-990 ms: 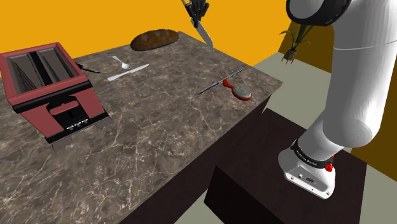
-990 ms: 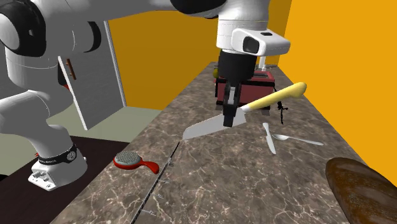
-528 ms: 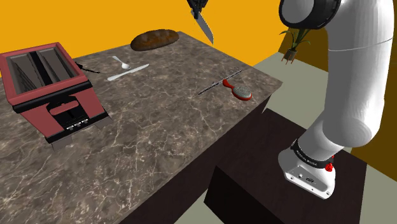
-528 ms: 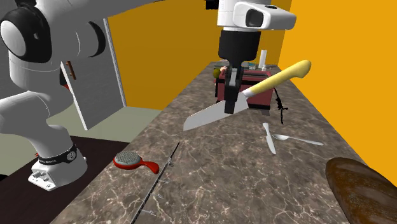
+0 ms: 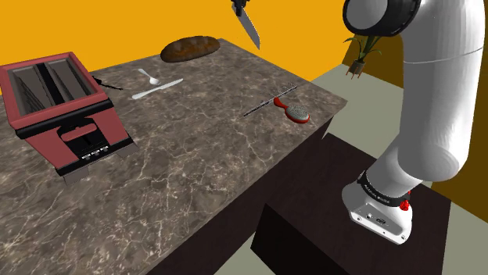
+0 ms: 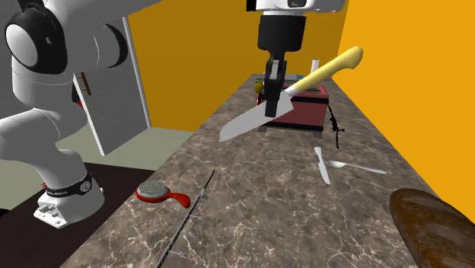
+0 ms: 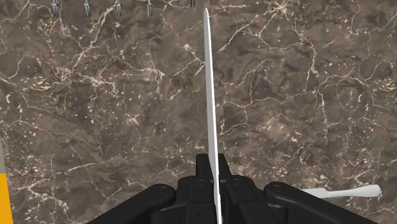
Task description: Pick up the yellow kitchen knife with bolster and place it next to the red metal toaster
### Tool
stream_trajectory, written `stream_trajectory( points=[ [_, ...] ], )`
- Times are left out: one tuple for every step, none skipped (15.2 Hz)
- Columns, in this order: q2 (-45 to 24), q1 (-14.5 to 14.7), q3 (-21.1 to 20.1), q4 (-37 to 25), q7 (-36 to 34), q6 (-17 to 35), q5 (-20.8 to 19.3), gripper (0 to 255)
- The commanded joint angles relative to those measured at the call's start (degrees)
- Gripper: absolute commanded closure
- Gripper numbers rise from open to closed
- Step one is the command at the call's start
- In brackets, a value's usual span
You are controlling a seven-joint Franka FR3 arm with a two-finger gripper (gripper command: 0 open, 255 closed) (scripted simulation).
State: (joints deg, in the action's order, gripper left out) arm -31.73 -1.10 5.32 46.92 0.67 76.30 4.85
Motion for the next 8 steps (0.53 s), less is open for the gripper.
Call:
stream_trajectory(
  points=[
    [4.44,2.1,-0.25,7.24,-1.83,2.9,-0.44,255],
    [6.22,3.12,-0.51,10.03,-2.9,3.97,-0.67,255],
    [7.81,4.13,-0.76,12.51,-4.0,4.91,-0.86,255],
    [9.25,5.11,-1.03,14.72,-5.12,5.73,-1.03,255],
    [10.55,6.05,-1.36,16.68,-6.26,6.45,-1.21,255],
    [11.73,6.96,-1.71,18.45,-7.43,7.09,-1.37,255],
    [12.81,7.88,-2.05,20.06,-8.6,7.67,-1.51,255],
    [13.8,8.76,-2.43,21.51,-9.79,8.19,-1.64,255]
  ],
)
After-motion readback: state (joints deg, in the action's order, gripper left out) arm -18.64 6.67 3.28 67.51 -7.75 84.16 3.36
